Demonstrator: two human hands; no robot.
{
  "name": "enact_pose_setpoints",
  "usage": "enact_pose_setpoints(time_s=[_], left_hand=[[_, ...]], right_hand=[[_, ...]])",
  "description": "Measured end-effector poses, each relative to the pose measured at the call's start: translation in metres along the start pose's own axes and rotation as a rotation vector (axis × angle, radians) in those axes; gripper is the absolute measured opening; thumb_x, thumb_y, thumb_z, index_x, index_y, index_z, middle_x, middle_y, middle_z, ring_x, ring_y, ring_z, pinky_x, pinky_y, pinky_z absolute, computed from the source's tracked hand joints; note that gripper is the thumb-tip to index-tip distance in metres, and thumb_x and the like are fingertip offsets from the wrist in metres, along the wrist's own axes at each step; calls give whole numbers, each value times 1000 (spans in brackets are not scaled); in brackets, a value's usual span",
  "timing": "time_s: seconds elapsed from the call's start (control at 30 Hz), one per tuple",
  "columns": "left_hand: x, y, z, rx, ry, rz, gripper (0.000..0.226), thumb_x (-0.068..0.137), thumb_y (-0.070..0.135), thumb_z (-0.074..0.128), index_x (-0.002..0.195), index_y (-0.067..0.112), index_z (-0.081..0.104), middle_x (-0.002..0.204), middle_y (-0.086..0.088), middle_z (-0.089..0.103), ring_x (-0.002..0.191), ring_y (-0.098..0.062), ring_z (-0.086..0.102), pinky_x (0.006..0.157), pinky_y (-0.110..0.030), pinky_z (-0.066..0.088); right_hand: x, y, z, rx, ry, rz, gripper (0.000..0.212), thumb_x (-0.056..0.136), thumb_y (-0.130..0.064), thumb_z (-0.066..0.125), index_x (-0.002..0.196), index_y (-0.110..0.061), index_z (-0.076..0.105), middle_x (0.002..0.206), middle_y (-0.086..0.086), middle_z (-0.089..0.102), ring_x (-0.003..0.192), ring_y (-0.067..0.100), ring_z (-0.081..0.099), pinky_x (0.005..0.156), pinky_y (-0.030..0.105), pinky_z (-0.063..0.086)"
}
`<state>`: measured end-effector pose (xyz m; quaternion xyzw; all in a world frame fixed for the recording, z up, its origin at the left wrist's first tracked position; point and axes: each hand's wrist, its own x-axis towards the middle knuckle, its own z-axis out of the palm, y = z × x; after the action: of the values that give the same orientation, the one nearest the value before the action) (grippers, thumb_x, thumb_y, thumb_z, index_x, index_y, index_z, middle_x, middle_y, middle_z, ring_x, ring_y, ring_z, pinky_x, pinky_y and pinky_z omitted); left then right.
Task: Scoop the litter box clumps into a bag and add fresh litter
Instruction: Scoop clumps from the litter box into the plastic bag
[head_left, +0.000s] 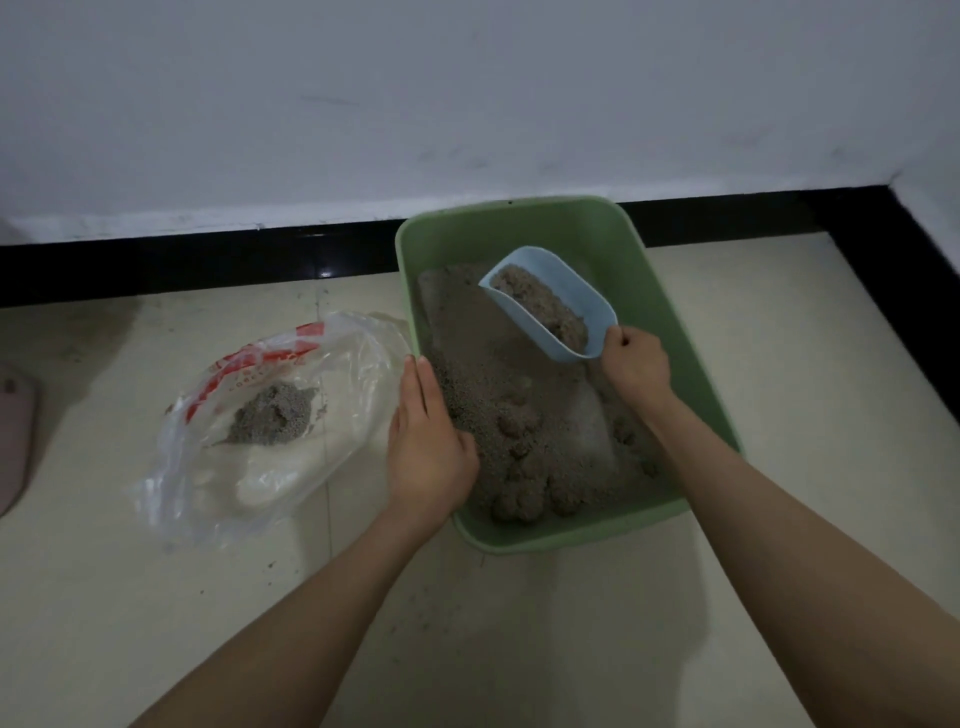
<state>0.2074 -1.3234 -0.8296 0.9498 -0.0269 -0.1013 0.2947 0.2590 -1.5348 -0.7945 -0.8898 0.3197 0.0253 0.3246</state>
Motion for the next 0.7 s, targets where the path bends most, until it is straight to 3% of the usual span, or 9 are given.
enact_pose_setpoints(time_s=[0.1,0.2,0.37,0.5,0.6,0.7], left_hand=[[0,0,-7,3,-23,51,73,94,25,38,147,6,-9,157,-10,-8,144,-27,4,117,-41,17],[-6,-12,-24,16,-3,116,61,98,29,32,148,6,6,157,-10,-4,145,-23,-8,119,-39,6],[-27,-64,-71,159,280,232,48,84,9,56,130,3,45,150,-22,24,142,-33,14,114,-51,20],[-29,-123,-109,304,367,45,52,85,11,59,132,3,40,150,-22,23,142,-35,12,114,-50,11],[-27,-156,-128,266,331,-50,53,84,15,62,130,-1,42,146,-24,29,141,-36,18,109,-51,26],[-22,-168,-136,157,334,-109,30,88,15,58,114,1,55,142,-17,40,139,-27,27,101,-45,37]], right_hand=[[-25,1,-9,-15,6,-17,43,97,-20,34,55,-19,31,66,8,42,75,21,41,67,28,29],[-46,-3,-14,-16,-2,-68,43,98,-25,34,56,-16,36,76,15,52,74,25,50,65,28,32],[-82,-22,-13,38,-105,-222,41,99,-26,36,71,0,51,75,28,59,69,35,59,56,29,30],[-102,-46,1,-43,-238,-332,39,99,-25,38,64,-9,44,63,14,50,60,21,48,53,28,29],[-113,-69,19,-189,-329,-386,45,99,-29,37,55,-15,37,54,3,42,52,19,40,51,28,27],[-121,-93,39,-344,-406,-410,45,99,-31,36,57,-15,42,53,2,42,50,18,39,48,27,28]])
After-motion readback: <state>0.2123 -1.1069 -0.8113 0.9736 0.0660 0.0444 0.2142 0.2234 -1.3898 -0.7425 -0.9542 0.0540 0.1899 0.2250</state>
